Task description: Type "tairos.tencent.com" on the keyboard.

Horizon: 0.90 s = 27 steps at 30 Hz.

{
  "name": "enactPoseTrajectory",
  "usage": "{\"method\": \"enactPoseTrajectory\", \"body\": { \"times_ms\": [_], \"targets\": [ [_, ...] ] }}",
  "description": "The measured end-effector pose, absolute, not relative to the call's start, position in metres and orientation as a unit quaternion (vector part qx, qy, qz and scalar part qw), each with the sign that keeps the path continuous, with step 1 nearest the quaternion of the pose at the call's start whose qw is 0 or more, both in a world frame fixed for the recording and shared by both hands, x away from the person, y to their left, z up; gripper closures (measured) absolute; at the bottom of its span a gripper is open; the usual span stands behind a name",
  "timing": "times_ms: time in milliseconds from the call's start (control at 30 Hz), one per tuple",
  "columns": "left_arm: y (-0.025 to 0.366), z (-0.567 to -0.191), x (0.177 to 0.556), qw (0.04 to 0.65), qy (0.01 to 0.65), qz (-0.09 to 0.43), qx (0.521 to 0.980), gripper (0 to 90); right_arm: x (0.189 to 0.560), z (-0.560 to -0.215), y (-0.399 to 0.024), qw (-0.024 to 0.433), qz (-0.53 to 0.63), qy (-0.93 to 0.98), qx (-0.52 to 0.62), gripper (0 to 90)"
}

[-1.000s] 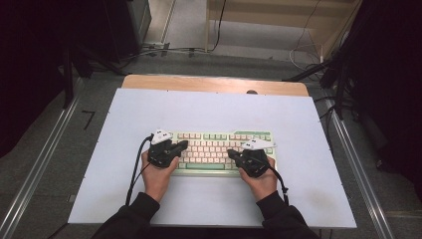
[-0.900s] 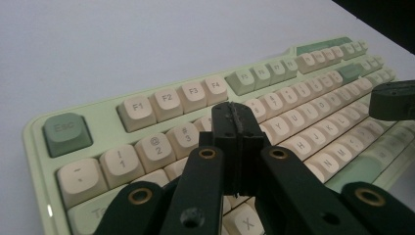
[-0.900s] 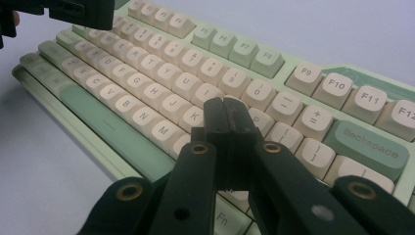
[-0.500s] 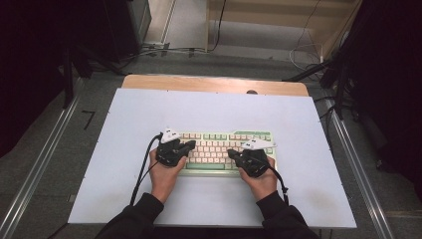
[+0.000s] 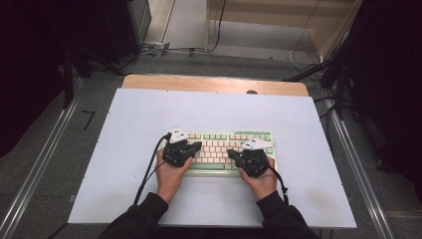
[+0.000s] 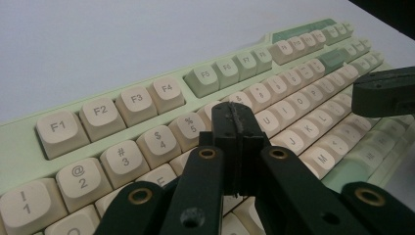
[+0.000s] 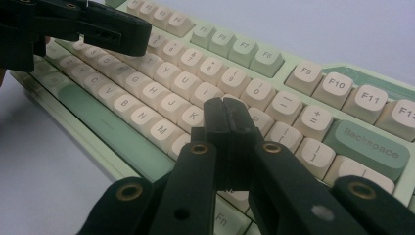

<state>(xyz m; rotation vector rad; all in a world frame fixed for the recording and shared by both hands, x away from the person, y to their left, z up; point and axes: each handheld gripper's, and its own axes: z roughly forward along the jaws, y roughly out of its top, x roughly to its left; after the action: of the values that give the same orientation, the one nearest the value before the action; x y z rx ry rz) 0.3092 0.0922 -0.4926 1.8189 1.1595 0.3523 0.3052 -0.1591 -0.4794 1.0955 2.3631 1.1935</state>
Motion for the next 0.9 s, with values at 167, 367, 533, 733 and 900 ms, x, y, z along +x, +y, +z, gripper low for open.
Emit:
{"method": "enactPoseTrajectory", "body": {
  "times_ms": [167,367,533,733,900],
  "targets": [
    [0.092,-0.494,0.310,0.460,0.473,0.142,0.738,90.0,0.305,-0.479,-0.159,0.137,0.413,0.816,0.379,87.6],
    [0.090,-0.494,0.311,0.456,0.471,0.142,0.742,90.0,0.305,-0.479,-0.159,0.137,0.413,0.817,0.379,87.6],
    [0.088,-0.496,0.312,0.449,0.468,0.144,0.748,90.0,0.305,-0.479,-0.159,0.137,0.414,0.816,0.379,87.6],
    [0.085,-0.494,0.310,0.440,0.461,0.153,0.755,90.0,0.305,-0.479,-0.159,0.138,0.414,0.816,0.378,87.6],
    [0.093,-0.486,0.307,0.457,0.466,0.157,0.741,90.0,0.305,-0.479,-0.159,0.137,0.414,0.816,0.379,87.6]
  ]
}}
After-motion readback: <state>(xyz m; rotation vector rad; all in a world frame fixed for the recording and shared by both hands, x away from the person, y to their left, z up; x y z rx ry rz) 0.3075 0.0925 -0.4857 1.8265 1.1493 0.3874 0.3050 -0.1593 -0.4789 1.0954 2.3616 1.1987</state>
